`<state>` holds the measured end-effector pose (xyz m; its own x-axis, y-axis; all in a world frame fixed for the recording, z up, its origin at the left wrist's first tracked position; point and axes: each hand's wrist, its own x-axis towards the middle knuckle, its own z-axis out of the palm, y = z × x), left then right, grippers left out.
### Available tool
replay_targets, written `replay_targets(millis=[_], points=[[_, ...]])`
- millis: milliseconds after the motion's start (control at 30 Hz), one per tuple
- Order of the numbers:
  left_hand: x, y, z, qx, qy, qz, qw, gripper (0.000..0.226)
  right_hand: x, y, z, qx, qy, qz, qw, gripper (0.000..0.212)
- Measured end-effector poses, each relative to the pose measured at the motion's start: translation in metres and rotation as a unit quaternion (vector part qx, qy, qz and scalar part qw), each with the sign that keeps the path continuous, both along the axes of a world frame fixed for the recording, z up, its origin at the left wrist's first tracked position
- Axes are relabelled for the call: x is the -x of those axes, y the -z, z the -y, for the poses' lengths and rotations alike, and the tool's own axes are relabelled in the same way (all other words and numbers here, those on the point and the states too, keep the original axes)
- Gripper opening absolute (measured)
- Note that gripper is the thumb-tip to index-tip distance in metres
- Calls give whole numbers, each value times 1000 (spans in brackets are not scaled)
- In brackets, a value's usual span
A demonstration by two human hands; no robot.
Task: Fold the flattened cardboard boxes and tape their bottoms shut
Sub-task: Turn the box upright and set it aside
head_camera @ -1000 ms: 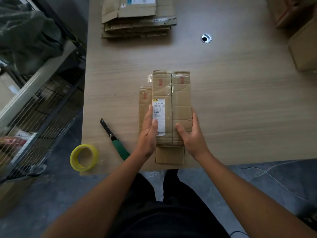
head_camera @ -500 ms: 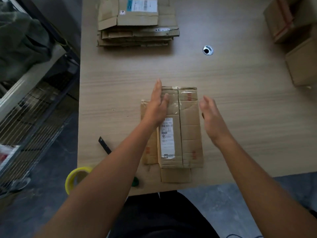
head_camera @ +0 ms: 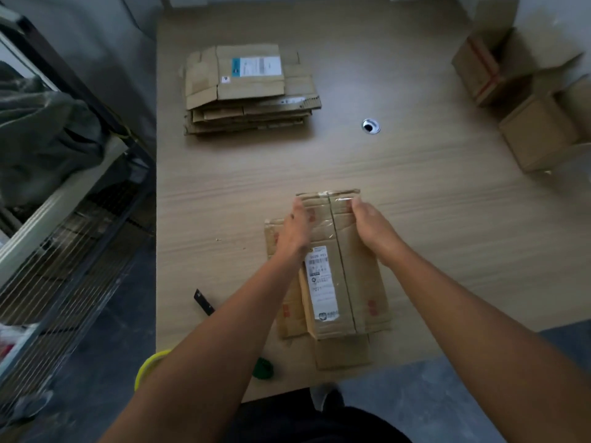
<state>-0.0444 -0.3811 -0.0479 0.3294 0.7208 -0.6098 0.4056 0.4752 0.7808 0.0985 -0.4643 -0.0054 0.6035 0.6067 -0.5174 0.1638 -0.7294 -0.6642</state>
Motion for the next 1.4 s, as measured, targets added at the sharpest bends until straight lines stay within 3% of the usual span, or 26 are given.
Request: replay_targets(millis=[100, 233, 367, 467, 600, 667, 733, 800, 900, 933, 1000, 1067, 1100, 1167, 1200, 1300, 1400], points=[[4, -32, 12, -23, 12, 50, 998, 98, 4, -26, 15, -52, 4, -34, 998, 83], [2, -114, 42, -61, 20, 191, 979, 87, -4, -95, 50, -171, 39, -65, 982, 85], [10, -163, 90, -159, 28, 314, 936, 59, -9, -157, 110, -298, 63, -109, 946, 62], [25, -164, 131, -198, 42, 338, 919, 57, 0, -165, 160, -324, 80, -143, 932, 51], [47, -134, 191, -146, 37, 290, 945, 66, 21, -127, 216, -278, 94, -197, 936, 42], [58, -123, 217, -102, -8, 267, 958, 59, 32, -104, 239, -246, 83, -205, 944, 38], [66, -113, 235, -72, -58, 209, 974, 44, 40, -84, 257, -199, 67, -200, 957, 54], [71, -98, 246, -74, -65, 98, 990, 35, 48, -68, 268, -140, 49, -182, 972, 69], [79, -83, 256, -100, -70, 2, 992, 13, 58, -48, 276, -80, 11, -87, 993, 84], [82, -77, 256, -99, -79, 9, 992, 15, 62, -44, 276, -70, -8, -50, 996, 86], [90, -71, 259, -117, -75, 29, 990, 51, 69, -40, 274, -70, -19, 3, 997, 77], [100, -65, 256, -280, 2, -76, 957, 82, 71, -41, 268, -88, 4, 35, 996, 56], [104, -62, 252, -387, 65, -158, 906, 87, 70, -41, 266, -101, 23, 51, 993, 48], [106, -67, 236, -517, 193, -250, 796, 76, 63, -41, 266, -125, 59, 66, 988, 40], [104, -74, 227, -512, 254, -268, 776, 65, 59, -40, 268, -135, 69, 63, 986, 40], [93, -91, 203, -341, 370, -270, 821, 55, 46, -30, 275, -121, 26, 80, 989, 48], [87, -93, 187, -189, 334, -188, 904, 46, 33, -10, 276, -87, -13, 93, 992, 34]])
